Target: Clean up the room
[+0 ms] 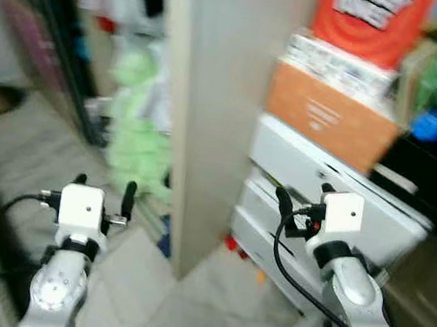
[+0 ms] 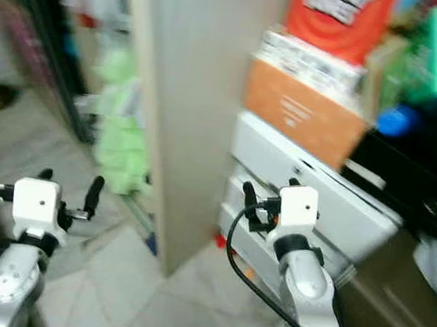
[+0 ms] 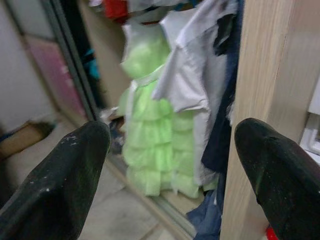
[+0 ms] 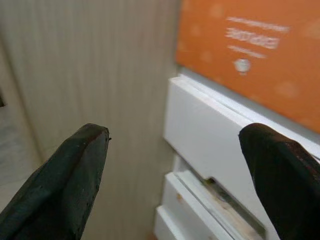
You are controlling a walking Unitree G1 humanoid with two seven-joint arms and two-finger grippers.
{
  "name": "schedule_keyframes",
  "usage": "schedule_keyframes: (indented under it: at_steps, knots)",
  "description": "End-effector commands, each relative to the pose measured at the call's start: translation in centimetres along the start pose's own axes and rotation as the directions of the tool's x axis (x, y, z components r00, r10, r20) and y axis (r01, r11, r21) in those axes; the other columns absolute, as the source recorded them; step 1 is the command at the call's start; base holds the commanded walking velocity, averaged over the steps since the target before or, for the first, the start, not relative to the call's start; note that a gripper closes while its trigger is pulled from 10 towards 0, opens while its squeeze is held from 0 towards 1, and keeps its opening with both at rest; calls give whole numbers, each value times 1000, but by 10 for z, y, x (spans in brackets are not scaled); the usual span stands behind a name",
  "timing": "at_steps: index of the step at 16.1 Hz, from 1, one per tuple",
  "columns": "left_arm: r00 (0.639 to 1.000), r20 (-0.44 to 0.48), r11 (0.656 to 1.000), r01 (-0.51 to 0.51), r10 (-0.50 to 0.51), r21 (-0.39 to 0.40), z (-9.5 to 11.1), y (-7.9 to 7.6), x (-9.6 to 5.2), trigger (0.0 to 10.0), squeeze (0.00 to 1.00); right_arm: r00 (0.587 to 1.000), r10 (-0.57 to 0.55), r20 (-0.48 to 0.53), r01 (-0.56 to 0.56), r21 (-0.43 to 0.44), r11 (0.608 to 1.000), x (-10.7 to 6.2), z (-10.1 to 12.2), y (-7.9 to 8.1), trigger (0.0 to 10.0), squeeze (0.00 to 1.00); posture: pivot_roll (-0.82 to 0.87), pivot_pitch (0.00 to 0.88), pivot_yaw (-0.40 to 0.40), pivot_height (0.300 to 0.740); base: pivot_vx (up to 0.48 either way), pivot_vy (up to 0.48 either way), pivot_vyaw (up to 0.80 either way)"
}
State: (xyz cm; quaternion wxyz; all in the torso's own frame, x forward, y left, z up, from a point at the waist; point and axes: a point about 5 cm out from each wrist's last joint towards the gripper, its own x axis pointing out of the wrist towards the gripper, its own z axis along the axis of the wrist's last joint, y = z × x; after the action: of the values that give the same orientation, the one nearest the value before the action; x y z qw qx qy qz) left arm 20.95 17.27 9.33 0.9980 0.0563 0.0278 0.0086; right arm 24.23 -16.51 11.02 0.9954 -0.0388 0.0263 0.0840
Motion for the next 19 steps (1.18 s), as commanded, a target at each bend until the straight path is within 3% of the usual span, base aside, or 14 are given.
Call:
schedule_keyframes:
  at_steps: [1, 4, 6, 8, 13, 14, 15, 19]
  knots:
    - [1000, 14, 1000, 1, -1, 14, 4, 0, -1, 10000, 0, 1000, 9, -13, -9, 1, 1000, 2, -2, 0, 10000, 0, -44, 0, -48, 740, 0, 0, 800]
    - [999, 11, 999, 33, -33, 30, 7, 0, 1, 10000, 0, 999, 24, -23, -24, 15, 1000, 0, -3, 1, 10000, 0, -50, 0, -14, 740, 0, 0, 800]
    - [999, 1, 998, 53, -53, 40, 6, 1, 1, 10000, 0, 987, 134, -83, -131, 48, 990, -5, -10, 7, 10000, 0, -61, 0, 5, 740, 0, 0, 800]
    - [997, -3, 995, 81, -81, 52, 6, 1, 4, 10000, 0, 913, 368, -177, -347, 138, 928, -21, -21, 17, 10000, 0, -71, 0, 15, 740, 0, 0, 800]
    - [994, -17, 992, 107, -106, 59, 6, -2, 6, 10000, 0, 828, 530, -184, -500, 187, 846, -25, -19, 24, 10000, 0, -61, 0, 8, 740, 0, 0, 800]
    - [994, -20, 992, 111, -110, 61, 6, -1, 5, 10000, 0, 845, 508, -165, -488, 147, 860, -20, -15, 22, 10000, 0, -55, 0, 4, 740, 0, 0, 800]
    - [993, -22, 991, 116, -115, 66, 6, -1, 5, 10000, 0, 871, 475, -130, -454, 160, 876, -12, -10, 20, 10000, 0, -53, 0, 5, 740, 0, 0, 800]
    - [994, -12, 991, 113, -112, 78, 9, 1, 8, 10000, 0, 893, 441, -88, -430, 125, 894, -1, -3, 16, 10000, 0, -47, 0, 19, 740, 0, 0, 800]
